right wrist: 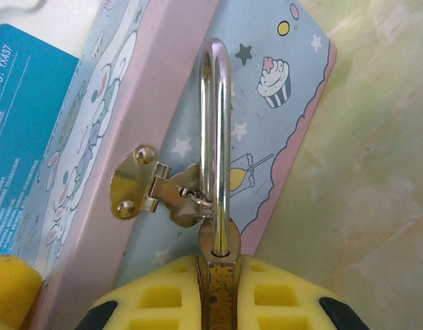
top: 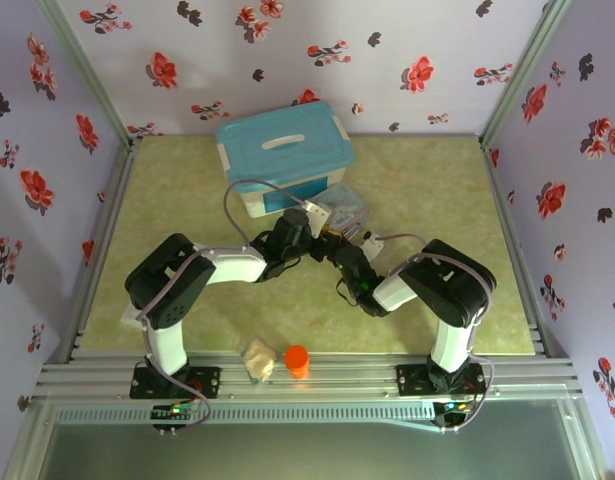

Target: Unlock the padlock with the key

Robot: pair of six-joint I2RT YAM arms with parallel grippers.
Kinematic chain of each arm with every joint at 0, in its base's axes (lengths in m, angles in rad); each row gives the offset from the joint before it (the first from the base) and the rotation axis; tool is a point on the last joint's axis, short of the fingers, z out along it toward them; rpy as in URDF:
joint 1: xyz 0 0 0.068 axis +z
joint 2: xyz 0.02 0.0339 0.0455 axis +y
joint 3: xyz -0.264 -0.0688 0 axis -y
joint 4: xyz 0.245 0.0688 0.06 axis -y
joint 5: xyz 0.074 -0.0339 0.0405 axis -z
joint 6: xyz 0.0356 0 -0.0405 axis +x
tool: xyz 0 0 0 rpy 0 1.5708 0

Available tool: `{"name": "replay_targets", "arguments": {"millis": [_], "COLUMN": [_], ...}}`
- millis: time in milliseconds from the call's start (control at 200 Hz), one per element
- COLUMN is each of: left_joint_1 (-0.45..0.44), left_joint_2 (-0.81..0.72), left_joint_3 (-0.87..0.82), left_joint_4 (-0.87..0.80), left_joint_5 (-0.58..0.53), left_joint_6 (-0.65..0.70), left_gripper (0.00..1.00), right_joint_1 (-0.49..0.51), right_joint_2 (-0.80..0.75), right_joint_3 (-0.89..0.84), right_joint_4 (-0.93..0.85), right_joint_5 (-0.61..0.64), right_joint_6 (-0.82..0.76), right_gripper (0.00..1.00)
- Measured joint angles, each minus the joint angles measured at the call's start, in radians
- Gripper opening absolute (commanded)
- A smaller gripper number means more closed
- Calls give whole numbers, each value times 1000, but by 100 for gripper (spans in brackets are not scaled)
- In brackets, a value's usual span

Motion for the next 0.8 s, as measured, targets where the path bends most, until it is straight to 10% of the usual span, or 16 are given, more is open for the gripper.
{"name": "replay_targets", "arguments": {"millis": [525, 800], "left_joint_1": [0, -8], "left_joint_2": [-9, -41], "left_joint_3": [-26, -18], "left_joint_4": [31, -60], "left_joint_5": [3, -55], "left_joint_6": [-1, -5], "left_gripper": [40, 40], "right_joint_1": [-237, -268], "right_joint_2": [148, -51], "right_joint_3": [-89, -74], "right_joint_4": [396, 47], "right_joint_5": [-339, -420], "right_joint_6": [45, -50], "right_gripper": [0, 0]}}
